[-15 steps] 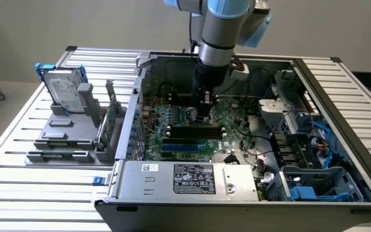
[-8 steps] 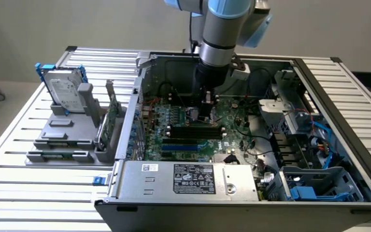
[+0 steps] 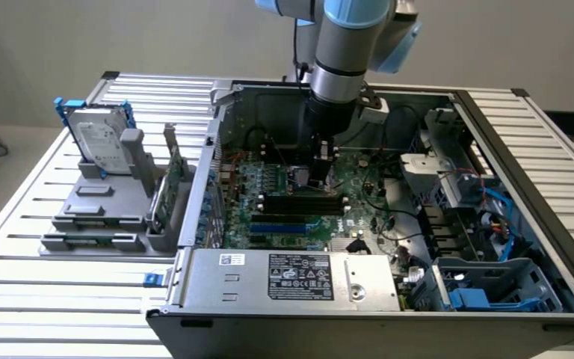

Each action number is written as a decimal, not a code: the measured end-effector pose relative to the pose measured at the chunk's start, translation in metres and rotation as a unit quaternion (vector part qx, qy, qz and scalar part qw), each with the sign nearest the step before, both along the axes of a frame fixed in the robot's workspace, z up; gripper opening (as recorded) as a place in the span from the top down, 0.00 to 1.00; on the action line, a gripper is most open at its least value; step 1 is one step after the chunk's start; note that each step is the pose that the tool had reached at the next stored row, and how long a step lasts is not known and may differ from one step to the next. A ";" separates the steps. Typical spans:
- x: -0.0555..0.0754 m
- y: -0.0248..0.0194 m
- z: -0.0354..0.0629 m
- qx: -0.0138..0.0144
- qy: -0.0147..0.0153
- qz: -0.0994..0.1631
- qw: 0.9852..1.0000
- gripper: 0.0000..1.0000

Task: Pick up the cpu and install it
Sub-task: 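Close the cpu cover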

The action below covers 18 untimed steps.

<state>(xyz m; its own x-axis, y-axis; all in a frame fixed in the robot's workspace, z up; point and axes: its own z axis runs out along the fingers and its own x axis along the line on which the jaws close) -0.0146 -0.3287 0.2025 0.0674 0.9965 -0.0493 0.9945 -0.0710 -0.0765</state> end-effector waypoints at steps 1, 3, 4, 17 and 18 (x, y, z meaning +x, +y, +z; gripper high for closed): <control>0.000 0.0000 0.0000 0.000 0.000 0.000 1.000 0.38; 0.000 -0.0003 0.0001 0.000 0.000 0.000 1.000 0.38; 0.000 -0.0005 0.0001 0.000 0.000 0.000 1.000 0.38; 0.000 -0.0018 0.0000 -0.005 0.001 -0.012 1.000 0.38; 0.000 -0.0019 0.0000 -0.006 0.001 -0.012 1.000 0.38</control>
